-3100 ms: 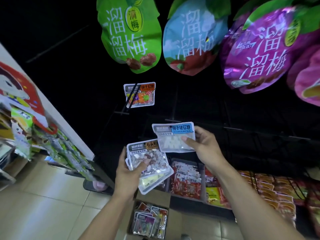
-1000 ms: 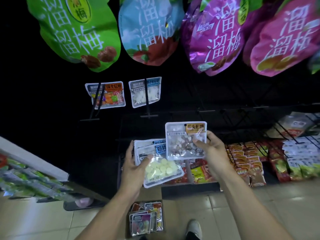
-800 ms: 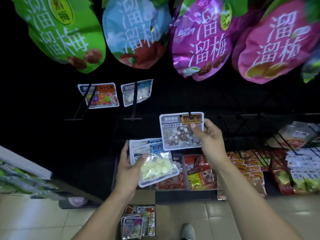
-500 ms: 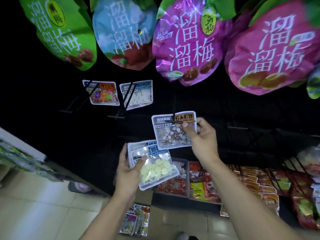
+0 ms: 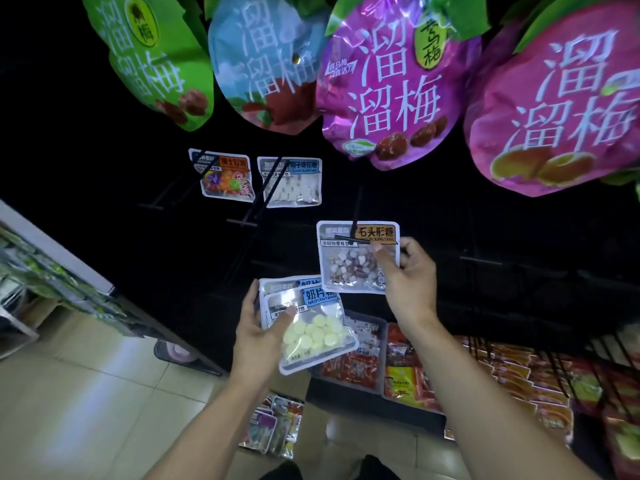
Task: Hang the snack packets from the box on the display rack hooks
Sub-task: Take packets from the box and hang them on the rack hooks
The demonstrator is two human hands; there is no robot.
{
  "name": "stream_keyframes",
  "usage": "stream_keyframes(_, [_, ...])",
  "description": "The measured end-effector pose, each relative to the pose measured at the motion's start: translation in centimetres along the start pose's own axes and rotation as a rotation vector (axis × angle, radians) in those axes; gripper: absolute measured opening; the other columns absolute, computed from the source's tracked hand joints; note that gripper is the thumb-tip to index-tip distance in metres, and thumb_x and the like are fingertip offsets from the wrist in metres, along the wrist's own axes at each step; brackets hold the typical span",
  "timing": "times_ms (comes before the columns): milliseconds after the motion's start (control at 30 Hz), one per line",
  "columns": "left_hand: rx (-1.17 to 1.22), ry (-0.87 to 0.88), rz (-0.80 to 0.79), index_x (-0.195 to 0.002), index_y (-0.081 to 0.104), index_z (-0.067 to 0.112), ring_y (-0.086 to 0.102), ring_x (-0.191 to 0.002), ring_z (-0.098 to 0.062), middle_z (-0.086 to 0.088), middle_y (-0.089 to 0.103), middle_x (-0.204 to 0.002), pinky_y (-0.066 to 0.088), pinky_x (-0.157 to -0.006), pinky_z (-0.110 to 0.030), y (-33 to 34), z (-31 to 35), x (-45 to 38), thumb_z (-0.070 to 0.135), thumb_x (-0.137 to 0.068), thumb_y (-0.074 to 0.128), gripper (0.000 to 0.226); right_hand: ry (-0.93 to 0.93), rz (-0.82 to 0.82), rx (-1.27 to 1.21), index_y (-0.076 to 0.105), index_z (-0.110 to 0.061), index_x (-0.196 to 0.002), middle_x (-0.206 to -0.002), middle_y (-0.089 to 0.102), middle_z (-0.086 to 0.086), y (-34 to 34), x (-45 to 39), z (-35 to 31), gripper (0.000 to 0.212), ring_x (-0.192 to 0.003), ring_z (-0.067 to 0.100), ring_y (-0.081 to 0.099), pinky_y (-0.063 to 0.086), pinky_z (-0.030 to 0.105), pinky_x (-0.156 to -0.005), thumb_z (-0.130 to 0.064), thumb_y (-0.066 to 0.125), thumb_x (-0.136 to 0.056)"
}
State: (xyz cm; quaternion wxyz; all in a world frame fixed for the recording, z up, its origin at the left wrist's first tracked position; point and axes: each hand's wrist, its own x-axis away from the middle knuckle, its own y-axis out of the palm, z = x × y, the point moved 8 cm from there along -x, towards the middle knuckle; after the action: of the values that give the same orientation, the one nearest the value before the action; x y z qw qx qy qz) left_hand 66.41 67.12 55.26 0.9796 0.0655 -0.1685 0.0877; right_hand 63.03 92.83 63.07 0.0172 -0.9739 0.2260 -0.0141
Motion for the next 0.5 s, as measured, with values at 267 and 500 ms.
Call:
stream_keyframes(267, [0.061,0.003,-0.047,-0.152,0.039,0.040,0.077,-0.102,-0.024,0.006,0.077,-0.117,0.059,-0.093,-0.057,0.7,1.4,-0.9,0.011,-0.092,0.075,0.076,0.039,0.143,0.000,0.066,-0.013,-0.092,-0.077,0.069,-0.008,1.5,-5.4,0.0,0.011,-0.058,-0.009,0.060,0.047,0.014,-0.063,-0.022,0.070,-0.096])
stream_keyframes(500, [0.048,0.034,-0.110,-0.153,0.039,0.041,0.076,-0.104,-0.023,0.005,0.076,-0.119,0.059,-0.093,-0.055,0.0,3.2,-1.2,0.011,-0.092,0.073,0.076,0.076,0.188,0.057,0.066,-0.014,-0.091,-0.072,0.064,-0.007,2.4,-11.0,0.5,0.012,-0.062,0.004,0.058,0.047,0.022,-0.067,-0.024,0.070,-0.096])
